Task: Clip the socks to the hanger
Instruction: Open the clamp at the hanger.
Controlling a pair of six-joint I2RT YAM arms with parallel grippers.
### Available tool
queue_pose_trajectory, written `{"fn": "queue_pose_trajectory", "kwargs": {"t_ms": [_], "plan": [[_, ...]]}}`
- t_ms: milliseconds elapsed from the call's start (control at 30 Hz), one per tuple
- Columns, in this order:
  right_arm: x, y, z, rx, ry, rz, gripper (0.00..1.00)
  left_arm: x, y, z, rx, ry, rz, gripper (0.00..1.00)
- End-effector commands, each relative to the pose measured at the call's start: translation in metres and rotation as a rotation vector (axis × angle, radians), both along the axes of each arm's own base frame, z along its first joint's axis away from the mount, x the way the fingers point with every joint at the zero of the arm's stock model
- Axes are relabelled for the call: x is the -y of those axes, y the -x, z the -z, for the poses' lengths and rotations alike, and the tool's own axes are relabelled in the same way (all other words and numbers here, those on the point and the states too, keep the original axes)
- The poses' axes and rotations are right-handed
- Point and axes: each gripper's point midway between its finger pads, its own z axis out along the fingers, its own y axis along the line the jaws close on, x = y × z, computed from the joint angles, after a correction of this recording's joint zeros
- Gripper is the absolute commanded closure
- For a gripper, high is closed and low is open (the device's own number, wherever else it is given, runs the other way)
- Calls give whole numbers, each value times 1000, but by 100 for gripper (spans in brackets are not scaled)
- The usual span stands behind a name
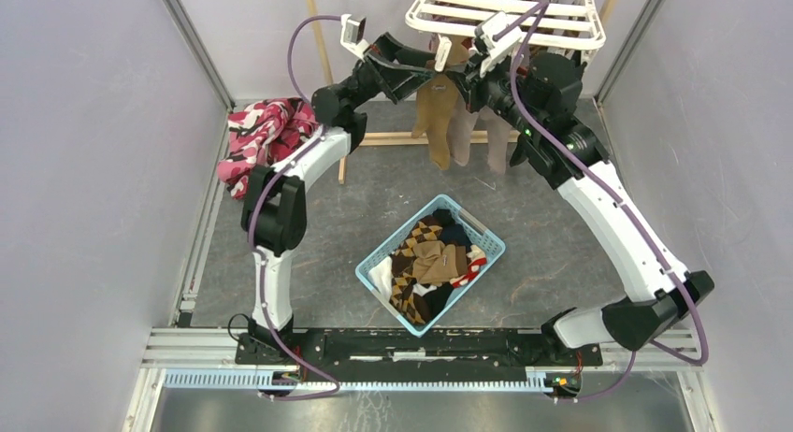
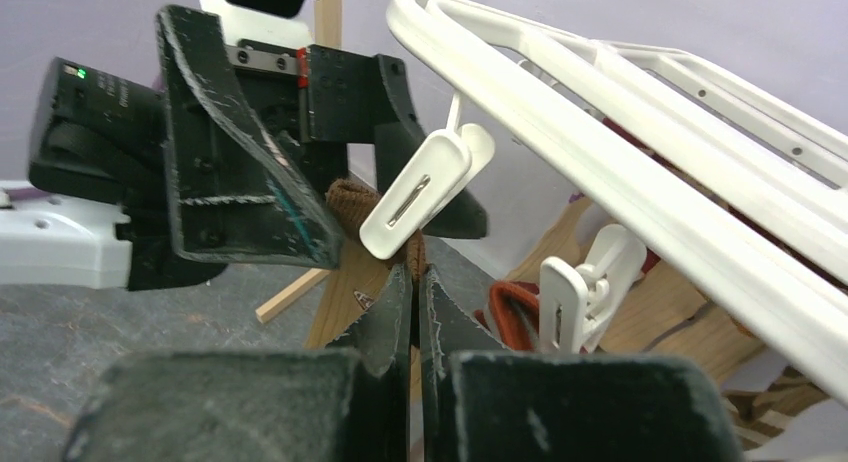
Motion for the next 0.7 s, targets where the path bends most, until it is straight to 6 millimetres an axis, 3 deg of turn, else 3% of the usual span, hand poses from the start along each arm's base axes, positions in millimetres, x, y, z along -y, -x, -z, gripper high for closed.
{"fn": "queue_pose_trajectory", "kwargs": {"t_ms": [0, 233, 433, 667], "plan": [[21, 20, -28, 120, 8, 11, 100, -25, 44, -40, 178, 60, -73, 9], [58, 36, -22, 145, 52, 57, 100, -43, 79, -25, 193, 49, -111, 9], [104, 33, -1, 116, 107, 143, 100, -55, 102, -4, 201, 34, -163, 11], [159, 26, 8, 129, 187, 309, 100, -63, 92, 40, 160, -128, -380, 12]]}}
